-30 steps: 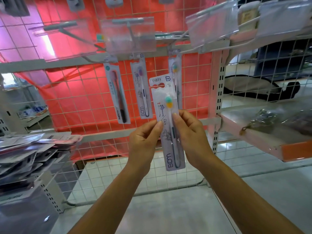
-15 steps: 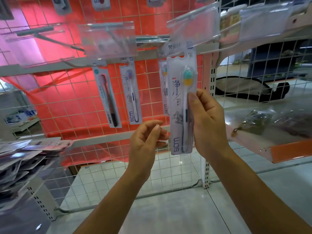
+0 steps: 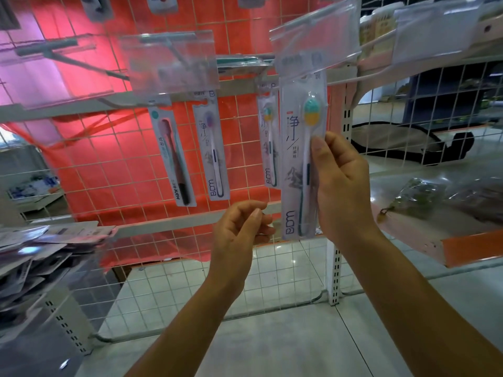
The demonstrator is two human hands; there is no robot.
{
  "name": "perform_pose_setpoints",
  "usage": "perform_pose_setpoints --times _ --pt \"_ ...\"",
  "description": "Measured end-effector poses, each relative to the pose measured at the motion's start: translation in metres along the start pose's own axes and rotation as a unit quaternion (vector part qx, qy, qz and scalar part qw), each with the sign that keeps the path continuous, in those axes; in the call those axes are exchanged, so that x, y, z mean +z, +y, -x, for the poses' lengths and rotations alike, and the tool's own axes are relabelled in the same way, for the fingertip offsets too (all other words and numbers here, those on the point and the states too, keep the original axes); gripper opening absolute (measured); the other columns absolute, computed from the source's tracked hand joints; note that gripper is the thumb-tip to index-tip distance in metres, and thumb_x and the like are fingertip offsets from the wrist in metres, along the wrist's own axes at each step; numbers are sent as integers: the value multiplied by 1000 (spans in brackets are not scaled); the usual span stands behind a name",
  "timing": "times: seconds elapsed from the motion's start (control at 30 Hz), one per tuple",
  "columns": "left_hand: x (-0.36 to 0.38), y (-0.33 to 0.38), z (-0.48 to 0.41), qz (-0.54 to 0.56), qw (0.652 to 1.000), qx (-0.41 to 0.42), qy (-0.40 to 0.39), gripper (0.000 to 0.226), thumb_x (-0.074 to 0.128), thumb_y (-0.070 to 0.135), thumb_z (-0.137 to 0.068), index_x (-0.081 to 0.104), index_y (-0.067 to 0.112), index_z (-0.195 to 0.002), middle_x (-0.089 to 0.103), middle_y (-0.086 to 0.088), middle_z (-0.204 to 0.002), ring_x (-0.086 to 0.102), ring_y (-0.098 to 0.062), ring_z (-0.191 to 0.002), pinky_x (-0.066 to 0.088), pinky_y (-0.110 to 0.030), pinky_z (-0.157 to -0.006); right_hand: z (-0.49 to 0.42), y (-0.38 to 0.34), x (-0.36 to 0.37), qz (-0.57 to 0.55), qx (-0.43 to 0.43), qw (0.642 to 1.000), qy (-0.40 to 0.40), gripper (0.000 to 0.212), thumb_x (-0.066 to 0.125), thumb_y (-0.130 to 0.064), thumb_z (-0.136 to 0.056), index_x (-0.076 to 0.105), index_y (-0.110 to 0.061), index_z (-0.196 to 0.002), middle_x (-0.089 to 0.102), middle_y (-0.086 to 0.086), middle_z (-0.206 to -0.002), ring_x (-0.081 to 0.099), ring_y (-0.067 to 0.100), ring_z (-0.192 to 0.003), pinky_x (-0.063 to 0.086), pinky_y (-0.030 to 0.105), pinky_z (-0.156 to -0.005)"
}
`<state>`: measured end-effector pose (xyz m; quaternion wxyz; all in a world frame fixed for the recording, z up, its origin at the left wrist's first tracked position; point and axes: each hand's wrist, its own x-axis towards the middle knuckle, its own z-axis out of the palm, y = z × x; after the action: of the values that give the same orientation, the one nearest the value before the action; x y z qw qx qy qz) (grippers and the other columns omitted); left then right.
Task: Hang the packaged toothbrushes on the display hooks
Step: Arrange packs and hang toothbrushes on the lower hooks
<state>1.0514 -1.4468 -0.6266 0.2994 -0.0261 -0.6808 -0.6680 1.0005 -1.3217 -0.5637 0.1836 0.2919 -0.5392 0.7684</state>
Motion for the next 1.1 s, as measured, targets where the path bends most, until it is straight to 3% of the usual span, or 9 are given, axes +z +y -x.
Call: perform_pose_setpoints --times 0.2,0.37,0.6,0.8,0.97,1.1 --pt "0 -4 0 -1 1000 -8 -3 19 47 7 -99 64 15 -97 70 7 -73 67 -9 -70 55 -20 -64 -5 3 -4 6 4 1000 6 19 45 -20 -101 60 -12 -94 69 3 -86 68 23 -81 59 39 -73" --pt "-1 -8 -1 5 1000 -7 -10 18 47 7 -98 64 15 -97 70 8 -73 67 -9 -69 55 -20 -64 -13 11 0 41 15 999 0 22 46 -23 -101 63 -17 -88 66 -9 -72 64 10 -68 57 25 -63" --pt "-8 -12 -9 5 1000 1 -14 21 46 5 -98 64 14 -97 70 7 -72 66 -8 -68 54 -20 -64 -43 39 6 62 65 996 0 20 50 -22 -100 64 -16 -86 67 -7 -72 65 7 -65 57 24 -61" --pt "-20 -19 -21 -12 1000 -4 -2 20 48 5 -98 65 15 -96 69 -1 -77 67 -14 -72 55 -22 -66 -85 67 14 79 123 989 -5 20 50 -22 -99 65 -19 -86 66 -5 -72 63 -1 -55 48 16 -50" --pt "-31 -28 -29 -6 1000 -27 12 18 49 6 -98 65 14 -98 68 -1 -76 67 -19 -76 58 -29 -72 -118 95 22 85 173 981 14 19 55 -28 -97 64 -19 -84 69 -3 -76 64 6 -58 50 20 -52" --pt "-38 -30 -32 -10 999 -32 16 18 49 5 -98 65 13 -98 69 0 -75 67 -19 -74 56 -24 -69 -131 111 24 82 195 977 35 19 60 -33 -94 58 -18 -81 69 0 -79 66 14 -66 53 28 -60"
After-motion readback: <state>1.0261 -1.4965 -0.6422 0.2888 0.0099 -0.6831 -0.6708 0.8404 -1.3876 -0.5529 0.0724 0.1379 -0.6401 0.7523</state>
